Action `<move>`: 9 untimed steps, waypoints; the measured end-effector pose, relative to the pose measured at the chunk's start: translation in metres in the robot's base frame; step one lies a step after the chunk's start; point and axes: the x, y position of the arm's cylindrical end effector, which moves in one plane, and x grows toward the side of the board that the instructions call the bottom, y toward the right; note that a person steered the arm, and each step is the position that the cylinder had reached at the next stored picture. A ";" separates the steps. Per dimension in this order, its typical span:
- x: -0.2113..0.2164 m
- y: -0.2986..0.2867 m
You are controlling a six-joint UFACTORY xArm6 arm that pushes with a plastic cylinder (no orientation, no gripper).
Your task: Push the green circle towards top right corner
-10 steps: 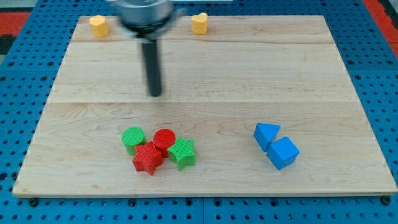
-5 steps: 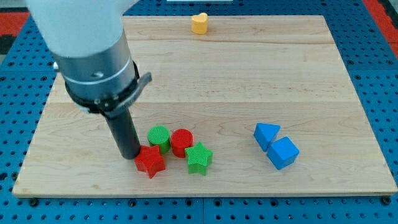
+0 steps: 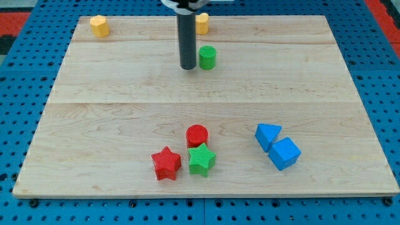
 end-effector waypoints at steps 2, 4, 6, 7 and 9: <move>-0.051 0.135; -0.016 0.177; -0.062 0.187; -0.086 0.169; -0.107 0.213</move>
